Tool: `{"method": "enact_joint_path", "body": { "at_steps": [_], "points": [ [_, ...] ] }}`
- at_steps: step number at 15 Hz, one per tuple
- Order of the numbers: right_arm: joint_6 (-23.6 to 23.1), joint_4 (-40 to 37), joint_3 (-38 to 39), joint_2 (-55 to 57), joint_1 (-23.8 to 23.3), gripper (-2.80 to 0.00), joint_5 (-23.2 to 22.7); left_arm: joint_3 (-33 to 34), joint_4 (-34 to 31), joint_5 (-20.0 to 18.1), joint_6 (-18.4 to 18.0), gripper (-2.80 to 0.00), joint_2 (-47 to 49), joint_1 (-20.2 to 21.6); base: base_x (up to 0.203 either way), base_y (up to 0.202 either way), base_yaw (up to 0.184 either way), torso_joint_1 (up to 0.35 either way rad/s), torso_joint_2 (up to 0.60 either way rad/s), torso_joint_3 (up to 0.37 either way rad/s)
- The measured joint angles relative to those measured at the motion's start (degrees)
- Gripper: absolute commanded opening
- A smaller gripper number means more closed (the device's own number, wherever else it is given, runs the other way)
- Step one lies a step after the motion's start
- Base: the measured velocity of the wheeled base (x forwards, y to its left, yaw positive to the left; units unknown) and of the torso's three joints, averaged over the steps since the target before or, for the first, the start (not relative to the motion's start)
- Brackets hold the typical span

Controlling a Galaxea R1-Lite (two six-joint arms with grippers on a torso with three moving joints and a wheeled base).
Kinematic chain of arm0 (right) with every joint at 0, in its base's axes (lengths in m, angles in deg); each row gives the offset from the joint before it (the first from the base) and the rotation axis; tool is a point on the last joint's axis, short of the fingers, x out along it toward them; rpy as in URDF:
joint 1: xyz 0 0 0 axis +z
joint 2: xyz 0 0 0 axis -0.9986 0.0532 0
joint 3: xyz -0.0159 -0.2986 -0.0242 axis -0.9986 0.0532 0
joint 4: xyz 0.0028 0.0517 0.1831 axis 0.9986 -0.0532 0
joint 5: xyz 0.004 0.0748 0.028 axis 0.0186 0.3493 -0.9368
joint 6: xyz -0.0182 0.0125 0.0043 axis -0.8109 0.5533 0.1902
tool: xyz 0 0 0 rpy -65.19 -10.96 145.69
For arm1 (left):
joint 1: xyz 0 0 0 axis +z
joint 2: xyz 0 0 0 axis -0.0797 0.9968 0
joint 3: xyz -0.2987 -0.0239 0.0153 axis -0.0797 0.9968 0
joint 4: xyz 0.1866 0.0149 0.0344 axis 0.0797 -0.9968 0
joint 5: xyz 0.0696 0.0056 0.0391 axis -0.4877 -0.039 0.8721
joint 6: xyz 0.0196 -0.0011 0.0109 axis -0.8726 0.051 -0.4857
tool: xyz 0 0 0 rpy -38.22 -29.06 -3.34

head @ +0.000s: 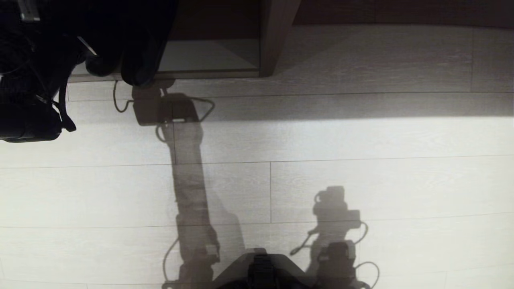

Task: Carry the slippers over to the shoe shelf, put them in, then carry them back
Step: Place the slippers on the floor

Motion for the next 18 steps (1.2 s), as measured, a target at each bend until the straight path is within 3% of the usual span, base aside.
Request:
{"method": "enact_joint_path", "body": {
  "at_steps": [3,9,18],
  "points": [
    [0.0,0.0,0.0,0.0,0.0,-2.8,0.0,0.9,2.4,-0.6,-0.1,0.0,1.5,0.2,0.0,0.0,0.0,0.0,0.0,0.0],
    [0.0,0.0,0.0,0.0,0.0,-2.8,0.0,0.7,14.3,-0.2,1.2,0.0,5.2,0.0,0.0,0.0,0.0,0.0,0.0,0.0],
    [0.0,0.0,0.0,0.0,0.0,-2.8,0.0,1.1,13.7,-0.1,2.6,0.0,7.5,-1.7,0.0,0.0,0.0,0.0,0.0,0.0]
  ]
}}
